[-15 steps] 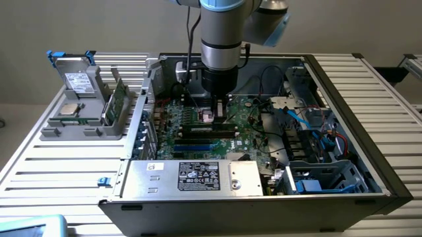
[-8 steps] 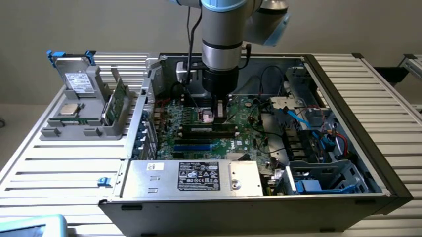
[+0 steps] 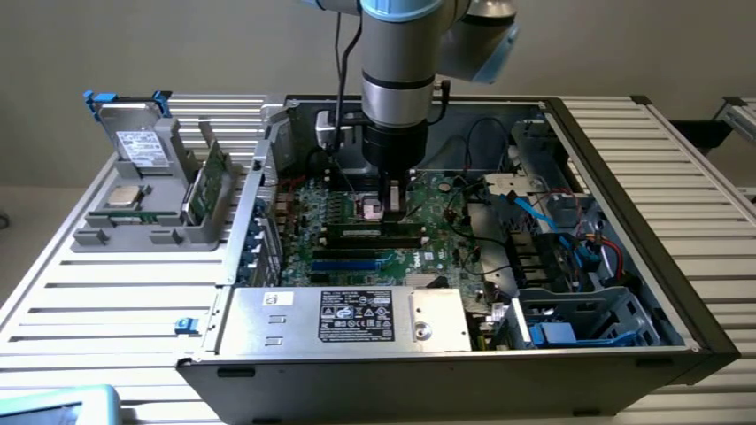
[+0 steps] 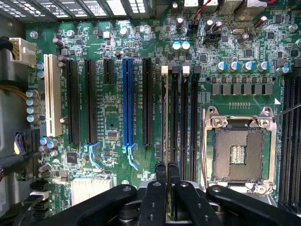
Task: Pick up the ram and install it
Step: 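Insert the ram into the slot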
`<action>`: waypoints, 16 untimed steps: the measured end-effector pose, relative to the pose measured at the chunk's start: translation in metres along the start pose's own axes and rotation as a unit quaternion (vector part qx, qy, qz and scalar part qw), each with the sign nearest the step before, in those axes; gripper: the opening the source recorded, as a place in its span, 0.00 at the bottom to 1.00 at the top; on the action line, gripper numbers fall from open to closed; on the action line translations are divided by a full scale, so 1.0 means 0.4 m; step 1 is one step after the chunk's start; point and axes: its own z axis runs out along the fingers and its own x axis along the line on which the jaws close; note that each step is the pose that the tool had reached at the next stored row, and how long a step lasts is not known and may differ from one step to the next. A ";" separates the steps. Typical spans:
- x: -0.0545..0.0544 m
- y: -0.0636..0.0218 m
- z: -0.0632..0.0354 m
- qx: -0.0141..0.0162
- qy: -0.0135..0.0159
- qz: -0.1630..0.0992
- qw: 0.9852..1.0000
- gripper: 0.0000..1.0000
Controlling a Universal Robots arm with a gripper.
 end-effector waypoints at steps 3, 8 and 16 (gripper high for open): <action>0.000 0.000 0.001 0.000 0.000 0.002 1.000 0.13; 0.000 0.003 0.002 0.001 0.000 0.004 1.000 0.13; -0.001 0.006 0.004 0.005 0.001 0.004 1.000 0.13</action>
